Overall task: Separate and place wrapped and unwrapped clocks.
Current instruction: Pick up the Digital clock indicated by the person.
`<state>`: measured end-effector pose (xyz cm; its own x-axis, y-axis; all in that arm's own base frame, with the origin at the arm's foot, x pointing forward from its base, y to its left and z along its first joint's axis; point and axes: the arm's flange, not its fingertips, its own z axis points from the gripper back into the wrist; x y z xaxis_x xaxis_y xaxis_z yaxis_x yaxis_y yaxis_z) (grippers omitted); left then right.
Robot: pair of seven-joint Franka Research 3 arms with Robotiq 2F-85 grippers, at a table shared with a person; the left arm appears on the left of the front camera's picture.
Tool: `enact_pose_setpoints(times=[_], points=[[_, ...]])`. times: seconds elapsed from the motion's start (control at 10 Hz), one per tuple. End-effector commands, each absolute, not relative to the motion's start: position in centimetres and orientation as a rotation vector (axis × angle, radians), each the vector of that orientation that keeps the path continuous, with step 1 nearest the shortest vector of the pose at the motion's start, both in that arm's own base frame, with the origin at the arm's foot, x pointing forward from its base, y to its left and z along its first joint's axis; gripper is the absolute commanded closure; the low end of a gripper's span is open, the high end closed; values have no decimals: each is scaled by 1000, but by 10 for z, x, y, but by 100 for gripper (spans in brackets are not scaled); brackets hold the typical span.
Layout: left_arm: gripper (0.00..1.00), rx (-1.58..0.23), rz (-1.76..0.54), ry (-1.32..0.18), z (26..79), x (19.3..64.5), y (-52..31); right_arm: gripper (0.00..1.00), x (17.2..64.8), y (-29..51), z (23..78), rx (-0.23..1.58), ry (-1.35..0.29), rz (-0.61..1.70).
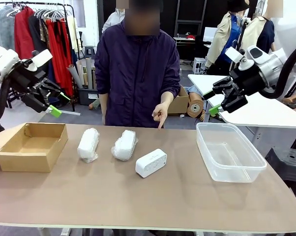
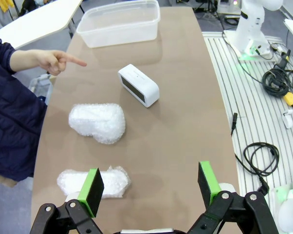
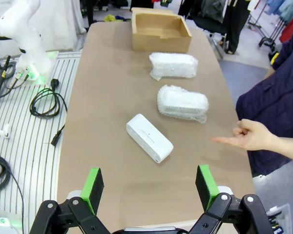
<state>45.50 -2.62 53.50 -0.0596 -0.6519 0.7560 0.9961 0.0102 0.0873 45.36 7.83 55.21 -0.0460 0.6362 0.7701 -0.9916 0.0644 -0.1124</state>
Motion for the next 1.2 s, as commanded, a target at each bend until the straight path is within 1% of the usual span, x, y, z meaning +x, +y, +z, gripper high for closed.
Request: enact_pose_setpoints(times=[0.0, 0.1, 0.3, 0.4, 0.6, 0.9, 1.1], points=[[0, -619, -1491, -752, 536, 454, -25, 0, 454, 78, 552, 583, -792, 1446], [0, -619, -1491, -752, 536, 454, -25, 0, 455, 98, 559, 577, -768, 1510], [0, -619, -1491, -752, 536, 454, -25, 0, 459, 132, 562, 528, -657, 1555], [0, -619, -1491, -752, 536, 454, -25, 0, 473, 138, 567, 503, -578, 1595], [0, -619, -1491, -752, 536, 454, -25, 0, 488, 170, 556, 435, -429, 1664], [0, -619, -1491, -752, 536, 454, -25, 0, 502, 215, 536, 317, -286, 1776], [0, -619, -1491, -752, 536, 454, -25, 0, 499, 242, 502, 234, -213, 1861]])
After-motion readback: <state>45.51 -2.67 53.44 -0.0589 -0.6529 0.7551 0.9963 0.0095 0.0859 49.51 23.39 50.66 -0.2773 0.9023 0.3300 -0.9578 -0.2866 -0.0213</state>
